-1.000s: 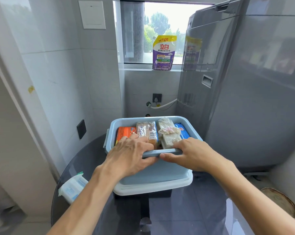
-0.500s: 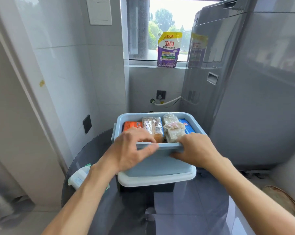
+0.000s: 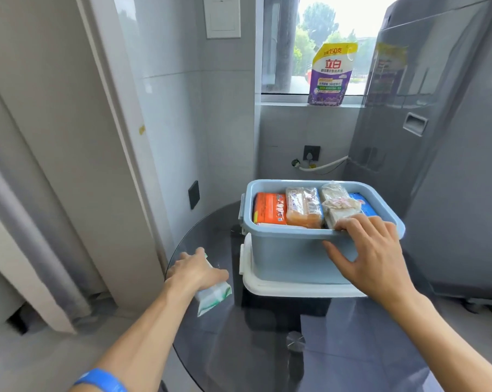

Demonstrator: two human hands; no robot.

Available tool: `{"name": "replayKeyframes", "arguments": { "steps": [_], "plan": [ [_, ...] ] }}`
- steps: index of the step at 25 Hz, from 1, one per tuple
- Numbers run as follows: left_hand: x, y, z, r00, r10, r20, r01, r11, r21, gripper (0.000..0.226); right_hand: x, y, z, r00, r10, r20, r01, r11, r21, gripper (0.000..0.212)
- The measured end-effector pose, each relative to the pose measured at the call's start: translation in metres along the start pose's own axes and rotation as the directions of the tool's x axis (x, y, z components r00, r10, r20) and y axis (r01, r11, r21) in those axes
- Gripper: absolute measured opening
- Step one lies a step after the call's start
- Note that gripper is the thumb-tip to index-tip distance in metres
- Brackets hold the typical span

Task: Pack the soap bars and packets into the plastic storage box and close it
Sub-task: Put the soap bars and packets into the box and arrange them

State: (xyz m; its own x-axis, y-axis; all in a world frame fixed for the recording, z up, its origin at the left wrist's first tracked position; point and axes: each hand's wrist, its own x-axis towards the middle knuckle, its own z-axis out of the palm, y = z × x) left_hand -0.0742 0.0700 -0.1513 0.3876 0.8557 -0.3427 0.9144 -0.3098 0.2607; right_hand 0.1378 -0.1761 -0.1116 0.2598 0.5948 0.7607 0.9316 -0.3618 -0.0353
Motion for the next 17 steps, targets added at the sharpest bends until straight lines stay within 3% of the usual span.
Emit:
{"name": "replayKeyframes", "arguments": {
  "steps": [2, 5, 6, 7, 8, 9, 10, 13, 15, 17],
  "plan": [
    [0.002, 0.003, -0.007, 0.998, 0.014, -0.068, -0.022, 0.992, -0.121, 0.082, 0.001, 0.000, -0.006, 0.999, 0.029, 0.046, -0.032, 0.998, 0.058, 0.029],
    [-0.005, 0.008, -0.045, 0.944, 0.004, -0.329, -0.149, 0.897, -0.415, 0.076, 0.003, 0.001, -0.017, 0.979, 0.175, 0.109, -0.196, 0.954, 0.226, 0.014],
    [-0.012, 0.010, -0.061, 0.911, -0.014, -0.411, -0.255, 0.765, -0.591, 0.074, 0.005, 0.002, -0.022, 0.960, 0.246, 0.136, -0.277, 0.914, 0.297, 0.010],
    [-0.023, 0.014, -0.076, 0.890, -0.040, -0.454, -0.367, 0.528, -0.766, 0.071, 0.009, 0.005, -0.027, 0.936, 0.306, 0.173, -0.350, 0.852, 0.390, 0.009],
    [-0.038, 0.022, -0.088, 0.883, -0.003, -0.470, -0.457, 0.228, -0.860, 0.067, 0.013, 0.007, -0.032, 0.916, 0.339, 0.214, -0.401, 0.774, 0.490, 0.012],
    [-0.054, 0.034, -0.095, 0.866, 0.096, -0.491, -0.493, 0.005, -0.870, 0.061, 0.019, 0.007, -0.038, 0.910, 0.324, 0.259, -0.415, 0.705, 0.575, 0.020],
    [-0.069, 0.053, -0.096, 0.836, 0.210, -0.507, -0.499, -0.096, -0.861, 0.054, 0.025, 0.008, -0.045, 0.913, 0.266, 0.310, -0.408, 0.647, 0.644, 0.031],
    [-0.104, 0.131, -0.075, 0.787, 0.393, -0.475, -0.470, -0.116, -0.875, 0.039, 0.040, 0.010, -0.057, 0.903, 0.053, 0.427, -0.388, 0.527, 0.756, 0.059],
    [-0.114, 0.173, -0.058, 0.796, 0.437, -0.419, -0.442, -0.054, -0.895, 0.040, 0.040, 0.016, -0.056, 0.917, 0.096, 0.386, -0.373, 0.548, 0.749, 0.050],
    [-0.106, 0.190, -0.043, 0.780, 0.482, -0.399, -0.493, 0.081, -0.866, 0.043, 0.038, 0.029, -0.053, 0.904, 0.216, 0.369, -0.423, 0.576, 0.700, 0.037]
  ]
}}
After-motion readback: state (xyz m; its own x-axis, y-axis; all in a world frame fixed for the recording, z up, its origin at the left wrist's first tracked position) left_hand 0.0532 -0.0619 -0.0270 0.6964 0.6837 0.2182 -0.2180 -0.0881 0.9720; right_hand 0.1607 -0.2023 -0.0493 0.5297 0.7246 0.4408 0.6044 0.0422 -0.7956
